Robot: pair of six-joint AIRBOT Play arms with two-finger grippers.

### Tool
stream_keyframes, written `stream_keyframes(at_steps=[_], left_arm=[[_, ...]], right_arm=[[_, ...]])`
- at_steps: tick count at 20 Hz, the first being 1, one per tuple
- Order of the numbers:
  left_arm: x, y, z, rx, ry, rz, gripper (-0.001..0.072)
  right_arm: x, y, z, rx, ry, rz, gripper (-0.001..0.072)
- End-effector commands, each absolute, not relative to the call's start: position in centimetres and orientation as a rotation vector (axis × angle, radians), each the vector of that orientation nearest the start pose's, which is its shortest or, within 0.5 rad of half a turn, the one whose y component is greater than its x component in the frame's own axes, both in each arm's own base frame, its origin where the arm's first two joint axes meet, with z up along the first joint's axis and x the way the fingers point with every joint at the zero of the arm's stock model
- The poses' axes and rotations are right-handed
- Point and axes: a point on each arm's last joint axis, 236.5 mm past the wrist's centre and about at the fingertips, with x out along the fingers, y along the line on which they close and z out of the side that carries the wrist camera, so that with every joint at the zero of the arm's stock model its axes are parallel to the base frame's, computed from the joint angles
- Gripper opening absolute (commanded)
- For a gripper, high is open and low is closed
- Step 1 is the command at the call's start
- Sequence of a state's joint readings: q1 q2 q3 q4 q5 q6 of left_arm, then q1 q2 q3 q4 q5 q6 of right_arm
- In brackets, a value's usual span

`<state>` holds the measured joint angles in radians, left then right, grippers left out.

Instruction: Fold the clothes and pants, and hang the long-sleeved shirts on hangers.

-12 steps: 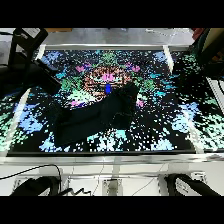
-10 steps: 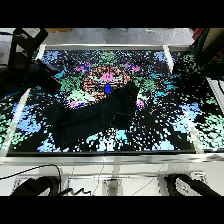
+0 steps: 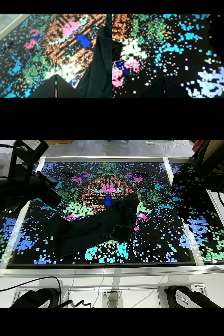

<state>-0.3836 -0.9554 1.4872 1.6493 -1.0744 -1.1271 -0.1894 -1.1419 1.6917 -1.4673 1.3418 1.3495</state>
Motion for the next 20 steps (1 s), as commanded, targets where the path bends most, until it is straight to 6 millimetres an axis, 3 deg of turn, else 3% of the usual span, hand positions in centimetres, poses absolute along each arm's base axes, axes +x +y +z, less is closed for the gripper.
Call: stream_keyframes(at_steps=[1, 4, 7, 9, 11, 15, 18, 20], left_arm=[[36.9, -13.1, 28.9, 0.588, 0.447, -0.429, 0.0026], [36.9, -13.1, 28.9, 0.588, 0.447, -0.430, 0.0026], [36.9, -13.1, 28.9, 0.587, 0.447, -0.430, 0.0026], [36.7, -13.5, 28.9, 0.574, 0.446, -0.444, 0.0026], [36.5, -14.0, 28.9, 0.555, 0.445, -0.464, 0.0026], [37.1, -14.3, 27.7, 0.555, 0.480, -0.474, 0.0027], [37.8, -14.6, 26.0, 0.561, 0.526, -0.483, 0.0027], [37.6, -14.6, 24.4, 0.521, 0.603, -0.482, 0.0027]], right_arm=[[39.9, -5.2, 25.4, -0.073, 0.788, -0.005, 0.0041], [40.0, -5.2, 25.5, -0.072, 0.783, -0.005, 0.0042], [41.5, -5.0, 27.2, -0.066, 0.687, -0.004, 0.0042], [42.3, -3.6, 28.3, -0.022, 0.626, 0.043, 0.0042], [42.4, -3.0, 28.4, -0.002, 0.622, 0.067, 0.0042], [41.8, -4.0, 27.2, -0.035, 0.674, 0.032, 0.0042], [40.3, -3.9, 22.8, -0.021, 0.839, 0.049, 0.0041], [38.6, -1.9, 16.9, 0.025, 0.999, 0.147, 0.0041]])
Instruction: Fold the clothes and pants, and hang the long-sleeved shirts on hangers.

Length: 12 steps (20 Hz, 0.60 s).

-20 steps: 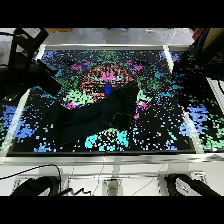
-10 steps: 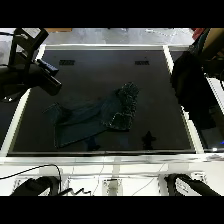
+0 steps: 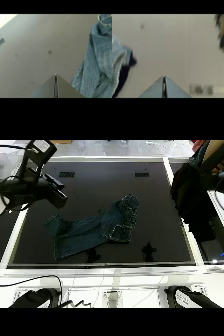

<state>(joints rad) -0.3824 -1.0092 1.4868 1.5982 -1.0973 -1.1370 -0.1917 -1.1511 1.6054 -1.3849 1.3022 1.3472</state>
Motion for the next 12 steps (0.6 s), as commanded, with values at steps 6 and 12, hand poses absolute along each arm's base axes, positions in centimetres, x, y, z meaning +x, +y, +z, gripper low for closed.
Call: stream_keyframes(at_steps=[6, 12], left_arm=[[34.8, -13.1, 19.8, 0.509, 0.854, -0.489, 0.0042], [35.0, -14.0, 18.7, 0.384, 0.905, -0.461, 0.0649]], right_arm=[[28.5, 10.8, -0.9, 0.474, 1.336, 0.617, 0.0080], [27.4, 15.5, -6.8, 0.579, 1.361, 0.567, 0.0539]])
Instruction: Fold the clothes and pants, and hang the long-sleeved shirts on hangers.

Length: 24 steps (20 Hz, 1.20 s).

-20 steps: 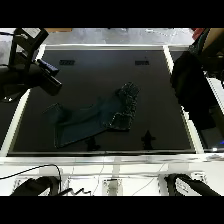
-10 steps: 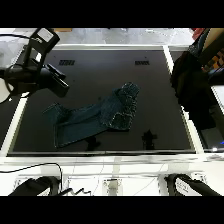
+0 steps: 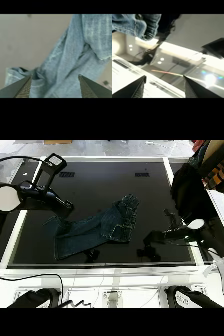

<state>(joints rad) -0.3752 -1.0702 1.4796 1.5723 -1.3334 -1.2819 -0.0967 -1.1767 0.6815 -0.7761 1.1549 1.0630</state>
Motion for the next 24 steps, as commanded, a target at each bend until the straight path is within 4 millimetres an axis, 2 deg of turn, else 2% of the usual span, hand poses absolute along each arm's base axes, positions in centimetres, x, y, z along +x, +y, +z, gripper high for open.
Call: stream_keyframes(at_steps=[1, 2, 5, 8, 10, 14, 16, 17, 18, 19, 20, 21, 22, 24], left_arm=[[35.2, -14.0, 18.4, 0.386, 0.912, -0.461, 0.0648], [35.3, -14.1, 18.1, 0.388, 0.921, -0.461, 0.0649], [35.9, -14.0, 16.7, 0.400, 0.955, -0.455, 0.0649], [36.5, -13.8, 15.4, 0.422, 0.987, -0.445, 0.0648], [37.2, -12.6, 15.1, 0.458, 0.991, -0.413, 0.0646], [38.4, -9.0, 14.4, 0.405, 1.028, -0.330, 0.0641], [39.0, -6.7, 14.0, 0.373, 1.051, -0.276, 0.0641], [39.1, -5.4, 13.8, 0.356, 1.065, -0.248, 0.0640], [39.0, -3.9, 13.5, 0.336, 1.083, -0.217, 0.0639], [38.6, -2.2, 13.0, 0.311, 1.116, -0.182, 0.0562], [38.2, -0.4, 12.7, 0.282, 1.144, -0.144, 0.0452], [37.7, 1.3, 12.2, 0.242, 1.171, -0.112, 0.0415], [37.0, 2.6, 11.5, 0.183, 1.200, -0.095, 0.0415], [35.2, 4.0, 9.7, 0.058, 1.255, -0.123, 0.0414]], right_arm=[[27.9, 16.7, -7.1, 0.592, 1.356, 0.573, 0.0539], [28.6, 17.7, -7.5, 0.601, 1.352, 0.573, 0.0560], [29.9, 20.3, -8.3, 0.601, 1.396, 0.626, 0.0560], [32.7, 21.4, -8.7, 0.592, 1.397, 0.640, 0.0559], [34.0, 21.5, -9.4, 0.617, 1.419, 0.612, 0.0559], [33.5, 22.2, -10.9, 0.649, 1.508, 0.639, 0.0556], [33.4, 22.3, -11.0, 0.628, 1.502, 0.666, 0.0456], [33.5, 22.5, -10.7, 0.618, 1.485, 0.691, 0.0431], [33.7, 22.9, -10.3, 0.618, 1.460, 0.726, 0.0348], [33.8, 23.4, -9.7, 0.622, 1.433, 0.770, 0.0292], [33.8, 24.0, -8.9, 0.628, 1.402, 0.824, 0.0169], [33.8, 24.3, -8.2, 0.625, 1.376, 0.858, 0.0070], [34.0, 24.3, -7.7, 0.612, 1.356, 0.868, 0.0042], [34.4, 24.3, -6.2, 0.576, 1.303, 0.892, 0.0042]])
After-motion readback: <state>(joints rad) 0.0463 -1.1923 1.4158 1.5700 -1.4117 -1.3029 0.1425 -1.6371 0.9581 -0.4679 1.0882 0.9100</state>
